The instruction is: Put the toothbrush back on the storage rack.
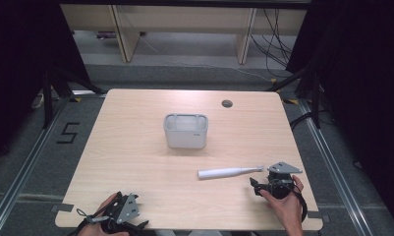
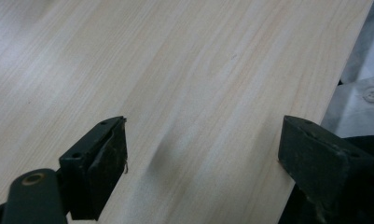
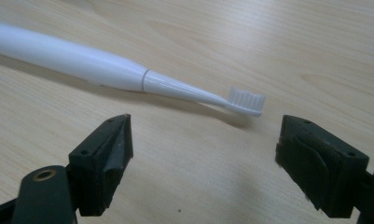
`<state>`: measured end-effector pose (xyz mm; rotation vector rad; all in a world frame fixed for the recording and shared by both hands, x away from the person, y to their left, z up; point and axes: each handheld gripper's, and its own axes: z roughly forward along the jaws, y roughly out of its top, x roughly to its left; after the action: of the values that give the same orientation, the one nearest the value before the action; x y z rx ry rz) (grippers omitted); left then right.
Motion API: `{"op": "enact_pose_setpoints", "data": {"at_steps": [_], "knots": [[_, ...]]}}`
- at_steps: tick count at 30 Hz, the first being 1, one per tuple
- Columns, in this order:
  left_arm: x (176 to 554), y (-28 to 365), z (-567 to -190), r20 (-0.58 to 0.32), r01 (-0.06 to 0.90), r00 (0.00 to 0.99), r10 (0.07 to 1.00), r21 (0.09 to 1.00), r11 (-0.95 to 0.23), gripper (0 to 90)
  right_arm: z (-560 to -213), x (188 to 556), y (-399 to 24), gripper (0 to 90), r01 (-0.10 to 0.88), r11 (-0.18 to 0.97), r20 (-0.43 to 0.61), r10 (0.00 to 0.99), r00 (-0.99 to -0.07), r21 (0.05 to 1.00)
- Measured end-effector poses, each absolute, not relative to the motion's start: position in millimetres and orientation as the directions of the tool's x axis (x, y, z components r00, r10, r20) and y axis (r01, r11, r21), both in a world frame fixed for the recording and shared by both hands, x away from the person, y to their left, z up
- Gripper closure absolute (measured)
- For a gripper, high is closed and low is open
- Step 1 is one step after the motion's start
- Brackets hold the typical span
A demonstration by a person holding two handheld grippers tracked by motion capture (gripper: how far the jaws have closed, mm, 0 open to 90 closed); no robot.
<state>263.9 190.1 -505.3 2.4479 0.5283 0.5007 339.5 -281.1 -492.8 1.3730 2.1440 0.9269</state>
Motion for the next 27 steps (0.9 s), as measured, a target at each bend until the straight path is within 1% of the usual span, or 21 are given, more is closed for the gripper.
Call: {"op": "enact_pose_setpoints", "data": {"at_steps": [1, 2, 3, 5, 7, 8, 9, 10, 12, 14, 16, 17, 18, 22, 23, 26, 27], "knots": [[263, 190, -505, 0.228, 0.257, 0.851, 0.473, 0.605, -0.754, 15.3, -493, 340, -281, 19.0, 0.613, 0.29, -0.008, 0.907, -0.421, 0.735], [264, 190, -506, 0.23, 0.256, 0.848, 0.478, 0.611, -0.749, 15.3, -492, 341, -283, 19.0, 0.588, 0.326, -0.053, 0.9, -0.433, 0.74], [264, 190, -506, 0.23, 0.256, 0.848, 0.478, 0.611, -0.749, 15.3, -492, 339, -280, 18.9, 0.617, 0.289, -0.002, 0.907, -0.422, 0.732], [264, 190, -505, 0.228, 0.257, 0.85, 0.476, 0.609, -0.75, 15.3, -491, 339, -279, 18.7, 0.61, 0.286, -0.011, 0.91, -0.414, 0.739], [264, 190, -505, 0.229, 0.255, 0.851, 0.473, 0.607, -0.753, 15.3, -490, 342, -280, 17.8, 0.581, 0.313, -0.034, 0.897, -0.441, 0.751], [264, 190, -505, 0.229, 0.255, 0.851, 0.473, 0.607, -0.753, 15.3, -490, 342, -280, 17.8, 0.581, 0.313, -0.034, 0.897, -0.441, 0.751], [263, 190, -505, 0.229, 0.256, 0.851, 0.472, 0.605, -0.754, 15.3, -490, 340, -276, 17.8, 0.616, 0.272, 0.006, 0.913, -0.409, 0.739], [264, 190, -505, 0.23, 0.254, 0.851, 0.472, 0.605, -0.754, 15.3, -489, 342, -276, 17.8, 0.59, 0.291, -0.02, 0.907, -0.421, 0.753], [264, 190, -505, 0.231, 0.254, 0.85, 0.473, 0.606, -0.753, 15.3, -489, 343, -274, 18.2, 0.596, 0.281, -0.001, 0.905, -0.425, 0.752], [264, 190, -505, 0.23, 0.253, 0.851, 0.472, 0.607, -0.753, 15.3, -486, 344, -268, 19.9, 0.584, 0.291, -0.005, 0.897, -0.441, 0.758], [264, 190, -506, 0.231, 0.253, 0.852, 0.47, 0.605, -0.755, 15.3, -486, 343, -265, 21.0, 0.576, 0.279, -0.005, 0.903, -0.431, 0.768], [264, 190, -506, 0.232, 0.256, 0.849, 0.475, 0.606, -0.753, 15.3, -485, 345, -264, 24.6, 0.562, 0.326, -0.033, 0.884, -0.467, 0.76], [264, 190, -506, 0.232, 0.256, 0.849, 0.475, 0.606, -0.753, 15.3, -484, 345, -262, 24.6, 0.568, 0.315, -0.016, 0.884, -0.468, 0.76], [264, 190, -505, 0.229, 0.256, 0.85, 0.474, 0.607, -0.752, 15.3, -484, 345, -257, 24.7, 0.578, 0.32, -0.02, 0.885, -0.465, 0.75], [264, 190, -505, 0.228, 0.258, 0.85, 0.475, 0.607, -0.752, 15.3, -484, 347, -257, 24.9, 0.561, 0.339, -0.039, 0.878, -0.478, 0.755], [264, 190, -505, 0.227, 0.256, 0.851, 0.473, 0.607, -0.753, 15.3, -484, 348, -255, 25.4, 0.559, 0.333, -0.025, 0.874, -0.486, 0.759], [264, 190, -505, 0.228, 0.256, 0.851, 0.472, 0.606, -0.753, 15.3, -483, 347, -254, 25.7, 0.567, 0.329, -0.027, 0.88, -0.474, 0.755]]}}
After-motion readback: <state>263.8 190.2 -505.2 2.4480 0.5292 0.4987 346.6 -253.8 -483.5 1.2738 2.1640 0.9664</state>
